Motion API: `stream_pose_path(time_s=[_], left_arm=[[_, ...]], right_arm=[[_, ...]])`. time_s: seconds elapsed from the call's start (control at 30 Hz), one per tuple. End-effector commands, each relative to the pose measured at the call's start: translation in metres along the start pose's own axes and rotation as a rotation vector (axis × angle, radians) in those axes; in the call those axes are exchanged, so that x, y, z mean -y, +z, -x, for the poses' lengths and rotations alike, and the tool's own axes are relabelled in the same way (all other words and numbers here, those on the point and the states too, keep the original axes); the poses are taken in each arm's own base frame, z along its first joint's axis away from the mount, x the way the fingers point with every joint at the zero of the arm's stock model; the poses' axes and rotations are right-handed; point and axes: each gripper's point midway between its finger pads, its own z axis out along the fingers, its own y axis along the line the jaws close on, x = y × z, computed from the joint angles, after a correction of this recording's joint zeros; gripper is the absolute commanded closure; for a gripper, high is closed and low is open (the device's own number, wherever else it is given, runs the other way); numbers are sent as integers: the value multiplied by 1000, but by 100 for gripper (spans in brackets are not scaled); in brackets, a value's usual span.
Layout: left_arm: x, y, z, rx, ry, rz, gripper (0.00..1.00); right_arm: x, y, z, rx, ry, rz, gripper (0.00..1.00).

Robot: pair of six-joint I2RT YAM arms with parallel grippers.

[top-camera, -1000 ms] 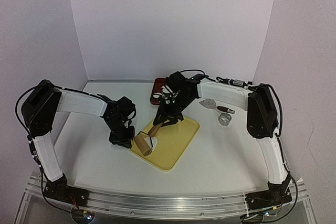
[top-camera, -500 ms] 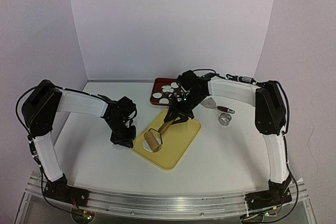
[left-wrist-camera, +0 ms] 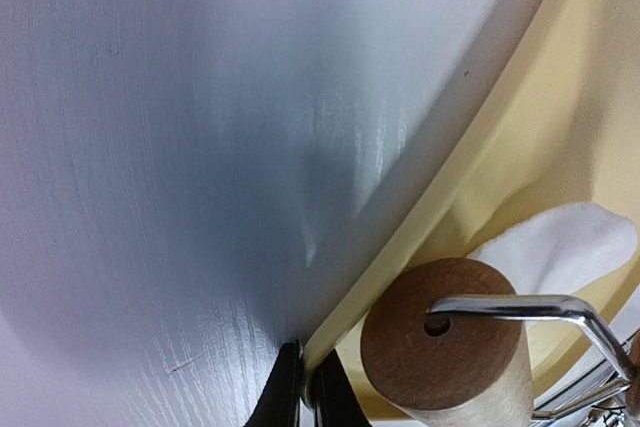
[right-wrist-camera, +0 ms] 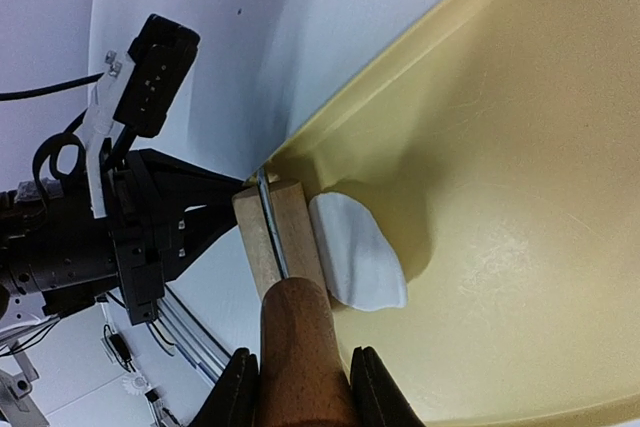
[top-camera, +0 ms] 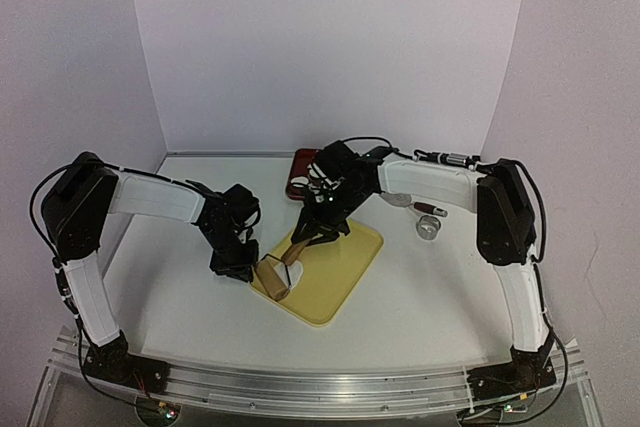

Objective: Roll out the dumpling wrappers from the dough

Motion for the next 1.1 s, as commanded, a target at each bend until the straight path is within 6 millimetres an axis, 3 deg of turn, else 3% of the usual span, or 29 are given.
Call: stream_pose_path(time_s=[0.0,0.13,0.2,0.3,0.53,0.63,0.97,1.07], left_arm=[[4,-21,21,108,-1,-21,100],[2,-23,21,112,-6,-19,100],[1,-23,22,114,-7,-20,100],[1,-22,22,113,-6,-22,100],[2,-22,23,114,-6,-23,100],[2,-22,24,114,-7,-23,100],[0,-24,26,117,-13,-20,100],[0,-24,26,117,-14,-20,100]], right_arm=[[181,5,-87,-264,160,-662,100],[207,-18,-91,-259,191,-709,100],[211,-23,-90,-255,192,-713,100],[204,-18,-89,-258,194,-689,100],[169,15,-93,-283,117,-644,100],[166,17,-91,-281,106,-639,100],[204,-15,-70,-246,182,-664,100],[206,-16,-68,-249,185,-654,100]])
